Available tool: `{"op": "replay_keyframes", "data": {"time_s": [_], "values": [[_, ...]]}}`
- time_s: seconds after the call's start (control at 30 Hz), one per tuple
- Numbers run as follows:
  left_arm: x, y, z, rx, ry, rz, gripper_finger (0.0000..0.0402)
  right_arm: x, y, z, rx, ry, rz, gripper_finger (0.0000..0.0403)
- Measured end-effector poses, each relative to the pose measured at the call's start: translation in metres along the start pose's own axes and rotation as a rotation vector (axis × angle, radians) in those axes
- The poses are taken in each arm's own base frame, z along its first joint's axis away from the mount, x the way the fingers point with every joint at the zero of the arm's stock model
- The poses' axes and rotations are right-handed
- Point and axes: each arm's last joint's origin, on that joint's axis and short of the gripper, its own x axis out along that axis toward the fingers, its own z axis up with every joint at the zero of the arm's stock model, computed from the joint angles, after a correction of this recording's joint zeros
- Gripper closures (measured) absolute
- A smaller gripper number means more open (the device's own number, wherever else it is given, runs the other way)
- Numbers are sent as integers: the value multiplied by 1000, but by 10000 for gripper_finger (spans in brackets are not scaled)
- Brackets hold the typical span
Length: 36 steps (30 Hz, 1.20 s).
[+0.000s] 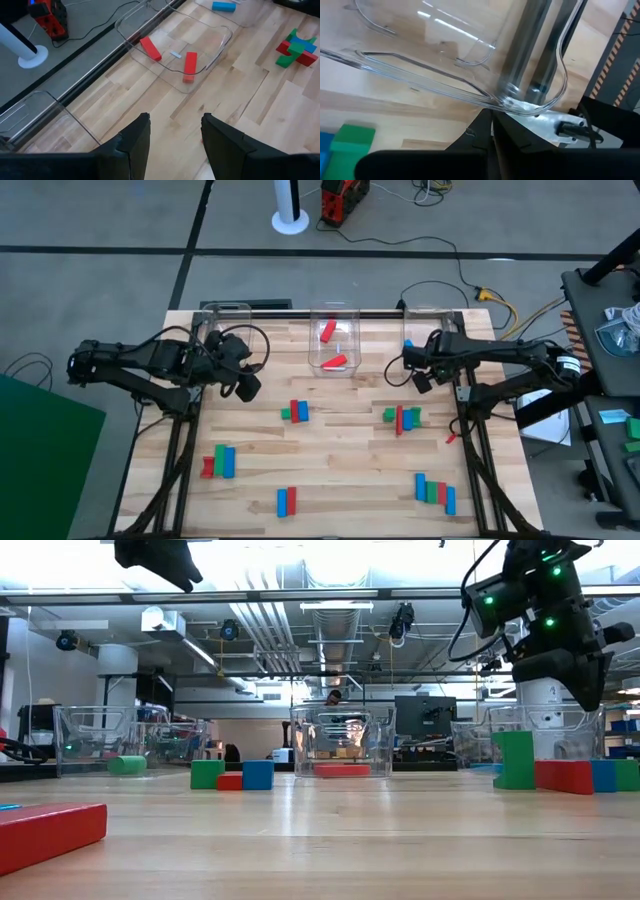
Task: Sort blocks
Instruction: Adjust the right transparent bin, then put the green wooden block into the left transparent bin
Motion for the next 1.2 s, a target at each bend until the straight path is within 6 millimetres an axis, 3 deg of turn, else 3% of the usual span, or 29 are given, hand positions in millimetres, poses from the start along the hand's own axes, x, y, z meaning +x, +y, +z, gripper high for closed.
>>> {"op": "replay_keyframes", "data": {"time_s": [0.63,0.8,1.07,1.2], "values": [[0,0,0,-1,0,0,247,0,-5,6,-10,53,50,390],[0,0,0,-1,0,-1,247,-18,-2,2,9,61,156,390],[0,0,0,-9,1,-3,247,-64,8,-10,-15,-12,345,390],[0,0,0,-9,3,-6,247,-86,21,-21,-164,-109,457,390]]}}
